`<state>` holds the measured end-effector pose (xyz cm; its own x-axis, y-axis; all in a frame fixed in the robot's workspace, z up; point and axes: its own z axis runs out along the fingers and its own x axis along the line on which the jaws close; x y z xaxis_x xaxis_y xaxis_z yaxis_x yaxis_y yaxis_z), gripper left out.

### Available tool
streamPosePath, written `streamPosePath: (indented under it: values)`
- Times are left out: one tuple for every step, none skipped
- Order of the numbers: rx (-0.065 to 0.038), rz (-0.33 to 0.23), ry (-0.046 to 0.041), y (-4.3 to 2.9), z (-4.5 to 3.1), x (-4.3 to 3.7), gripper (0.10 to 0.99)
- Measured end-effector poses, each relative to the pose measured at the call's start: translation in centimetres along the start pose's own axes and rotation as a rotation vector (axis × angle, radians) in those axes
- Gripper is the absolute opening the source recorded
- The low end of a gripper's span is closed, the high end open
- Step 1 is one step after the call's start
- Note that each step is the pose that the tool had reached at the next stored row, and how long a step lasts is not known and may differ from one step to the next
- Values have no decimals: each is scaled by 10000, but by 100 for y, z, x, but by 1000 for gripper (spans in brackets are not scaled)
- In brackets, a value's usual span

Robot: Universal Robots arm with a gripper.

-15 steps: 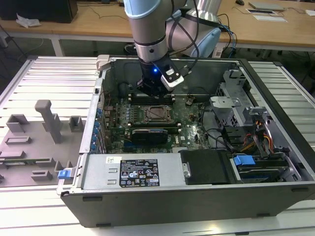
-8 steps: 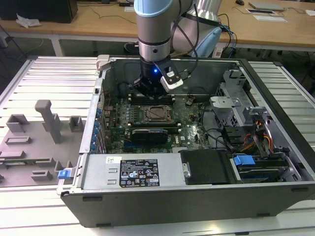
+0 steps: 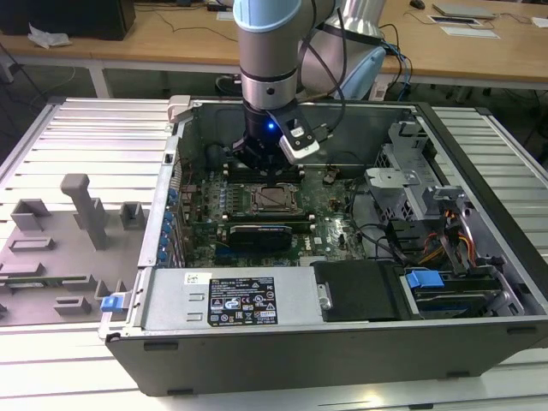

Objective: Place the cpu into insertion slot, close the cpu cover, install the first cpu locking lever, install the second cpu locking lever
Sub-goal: 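Install the first cpu locking lever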

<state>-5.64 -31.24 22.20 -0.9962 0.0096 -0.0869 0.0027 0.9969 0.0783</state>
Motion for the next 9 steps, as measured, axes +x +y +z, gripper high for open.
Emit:
streamPosePath:
  values:
    - [0, 0, 0, -12, -1, 0, 106]
    - [0, 0, 1, -22, -2, 0, 106]
    - [0, 0, 2, -37, -3, 0, 106]
    - [1, 0, 3, -50, -4, 0, 106]
    - [1, 0, 3, -66, -5, -1, 106]
    - [0, 1, 3, -74, -6, 0, 106]
    - [0, 1, 3, -82, -7, -1, 106]
    - [2, 1, 3, -105, -8, -1, 106]
    - [8, 0, 4, -135, -11, -1, 106]
